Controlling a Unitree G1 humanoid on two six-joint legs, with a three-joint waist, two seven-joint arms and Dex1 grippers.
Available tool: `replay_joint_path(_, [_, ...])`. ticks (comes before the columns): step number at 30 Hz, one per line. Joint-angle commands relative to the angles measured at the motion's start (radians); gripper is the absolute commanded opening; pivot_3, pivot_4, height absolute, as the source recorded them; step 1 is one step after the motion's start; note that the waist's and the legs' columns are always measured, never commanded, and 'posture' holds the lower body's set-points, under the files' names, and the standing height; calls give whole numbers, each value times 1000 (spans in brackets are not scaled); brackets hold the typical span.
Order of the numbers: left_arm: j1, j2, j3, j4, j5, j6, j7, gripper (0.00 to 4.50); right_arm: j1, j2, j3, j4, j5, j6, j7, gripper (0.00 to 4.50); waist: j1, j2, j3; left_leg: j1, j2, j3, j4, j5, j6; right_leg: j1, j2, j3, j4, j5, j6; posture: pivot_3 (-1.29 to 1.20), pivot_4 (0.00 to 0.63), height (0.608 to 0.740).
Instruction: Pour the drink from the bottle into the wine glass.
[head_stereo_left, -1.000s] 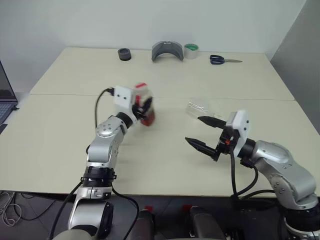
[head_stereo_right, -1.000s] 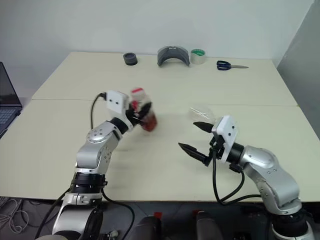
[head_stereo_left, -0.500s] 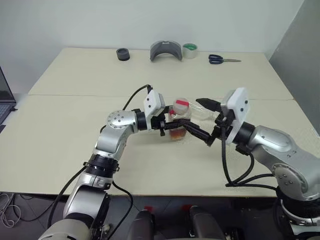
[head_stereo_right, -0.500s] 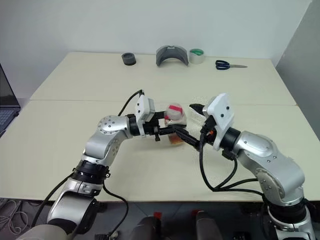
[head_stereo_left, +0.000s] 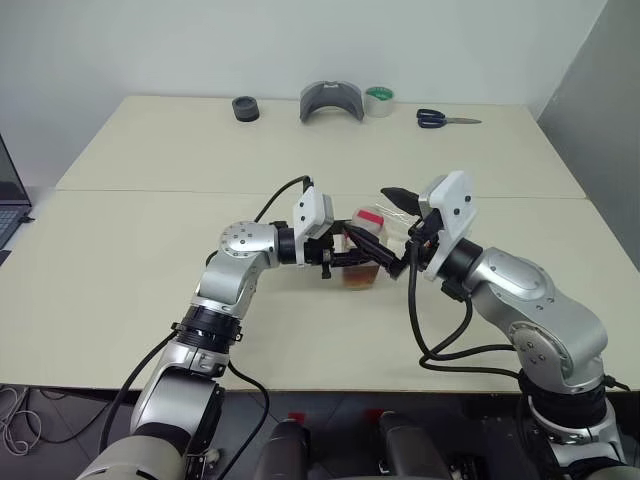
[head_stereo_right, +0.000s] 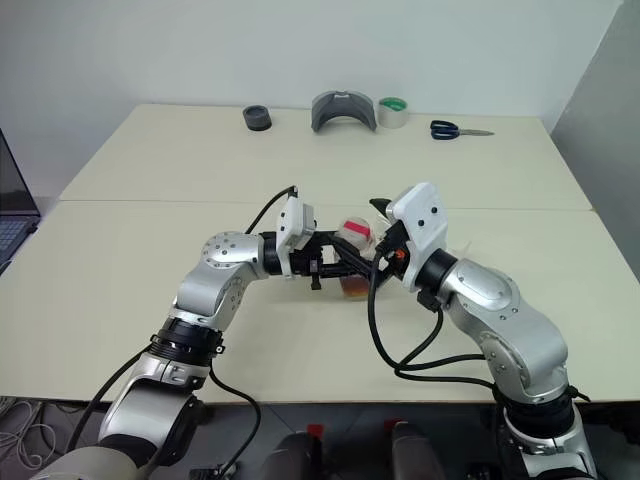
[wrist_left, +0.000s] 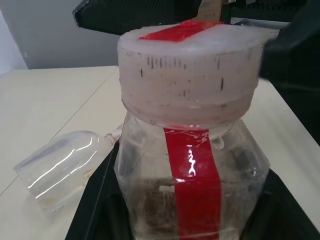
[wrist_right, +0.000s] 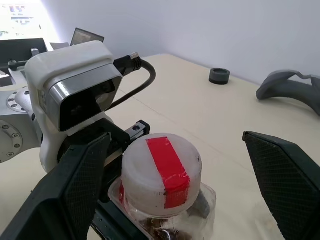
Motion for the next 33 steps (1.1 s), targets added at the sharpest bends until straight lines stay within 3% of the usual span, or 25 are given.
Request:
replay_joint_path(1, [-28,-8,15,-24,-11,-19,0,1849,-31,7,-15,-26,23,16,3,3851,0,0,0,0,0,0,0,0,0,0,0,0,0,0,0,0,150,740])
replay_joint_path(6, [-25,-9,17,-33,-18,-15,-3,1849,-45,-5,-11,-16,48,38,42,2116,0,0,0,0,0,0,0,0,0,0,0,0,0,0,0,0,150,740])
replay_joint_path(8, [-22,-9,15,-44,-31,-1,-17,1848,-62,-39,-1,8,48,-8,120,1841,0,0,0,0,0,0,0,0,0,0,0,0,0,0,0,0,150,740])
replay_joint_path(15, [-31,-6,-8,-42,-32,4,-87,1842,-226,-246,83,289,-1,-240,603,1841,-7,1,1,0,0,1,0,-1,1,0,0,0,0,0,0,0,150,740])
replay_joint_path(19, [-48,-18,-4,-25,-27,2,-89,1841,-270,-275,92,405,-1,-237,698,1841,-12,1,1,0,0,0,0,-1,1,0,1,-1,0,0,0,0,150,740])
replay_joint_path(20, [-49,-20,-3,-24,-26,2,-87,1841,-262,-271,80,415,-16,-247,679,1841,-12,1,1,0,0,0,0,-1,1,0,0,-1,0,0,0,0,150,740])
replay_joint_path(25, [-38,-21,-1,-37,-26,12,-85,1834,-164,-276,-72,312,28,-178,538,3533,-7,1,1,-1,0,0,1,-1,1,0,-2,-1,0,0,0,0,150,740])
replay_joint_path(28, [-36,-21,-1,-28,-25,9,-87,1834,-42,-251,-181,97,144,-54,412,3546,3,1,1,-1,0,-1,1,-1,1,0,-2,-1,-1,0,0,0,150,740])
replay_joint_path(33, [-50,-28,0,-4,-23,5,-90,1834,73,-118,-157,-142,140,36,130,3546,-2,1,1,-1,0,0,1,-1,1,0,-1,1,0,0,0,0,150,740])
